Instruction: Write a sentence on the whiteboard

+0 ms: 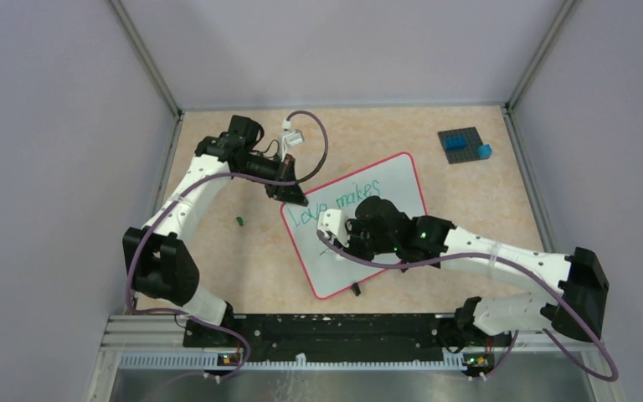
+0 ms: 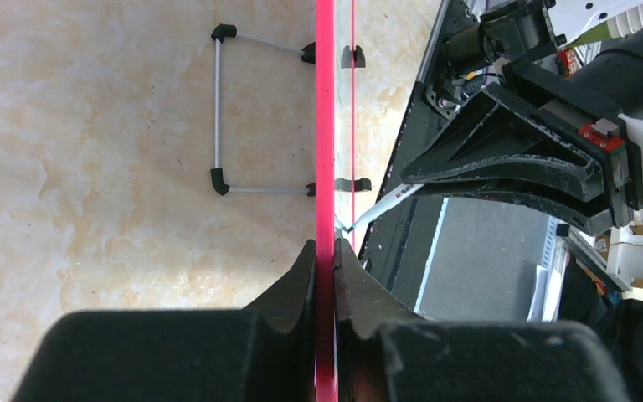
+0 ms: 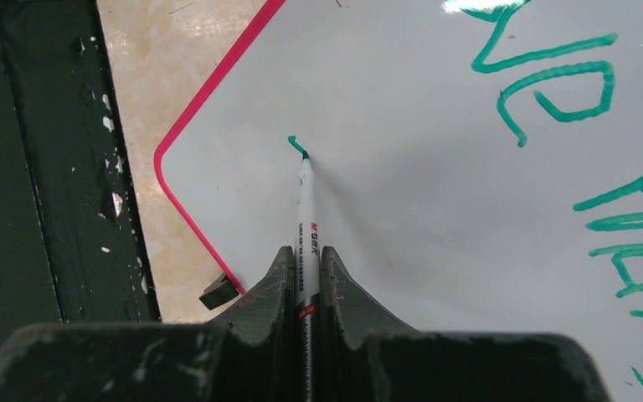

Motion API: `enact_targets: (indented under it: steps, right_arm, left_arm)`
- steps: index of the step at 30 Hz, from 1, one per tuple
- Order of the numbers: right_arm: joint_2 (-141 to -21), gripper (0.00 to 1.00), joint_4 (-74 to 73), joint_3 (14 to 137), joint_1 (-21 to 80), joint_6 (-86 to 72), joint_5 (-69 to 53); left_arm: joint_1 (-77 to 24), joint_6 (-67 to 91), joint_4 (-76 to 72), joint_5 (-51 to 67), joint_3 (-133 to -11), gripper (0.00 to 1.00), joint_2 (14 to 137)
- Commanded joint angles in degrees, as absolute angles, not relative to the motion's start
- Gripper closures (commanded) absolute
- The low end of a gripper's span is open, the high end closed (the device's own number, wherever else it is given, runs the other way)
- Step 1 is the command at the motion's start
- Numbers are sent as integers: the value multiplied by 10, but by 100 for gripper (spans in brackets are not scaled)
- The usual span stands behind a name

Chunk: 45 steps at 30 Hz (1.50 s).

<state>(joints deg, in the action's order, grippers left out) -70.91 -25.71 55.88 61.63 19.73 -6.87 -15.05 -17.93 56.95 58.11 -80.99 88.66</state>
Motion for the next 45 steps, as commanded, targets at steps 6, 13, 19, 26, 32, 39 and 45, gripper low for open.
enact_targets:
  steps: [6, 13, 19, 26, 32, 39, 45]
  right_arm:
    - [-692, 100, -260, 562, 600, 198, -45]
    - [-714, 100, -261, 566, 604, 202, -74]
    - [-719, 100, -263, 552, 615, 206, -84]
    - [-725, 100, -282, 544, 624, 218, -95]
    - [-729, 100, -298, 541, 629, 227, -88]
    - [-708, 100, -297, 567, 629, 217, -68]
    - [-675, 100, -294, 599, 629, 208, -94]
  left_arm:
    - [-151, -182, 559, 585, -811, 100, 888]
    - [-152, -183, 560, 584, -812, 100, 886]
    - [-152, -184, 560, 583, -810, 100, 885]
    - [-152, -184, 560, 583, -810, 100, 885]
    - [-152, -185, 560, 582, -810, 100, 885]
    - [-152, -185, 560, 583, -811, 100, 885]
    - [-152, -183, 561, 582, -812, 100, 883]
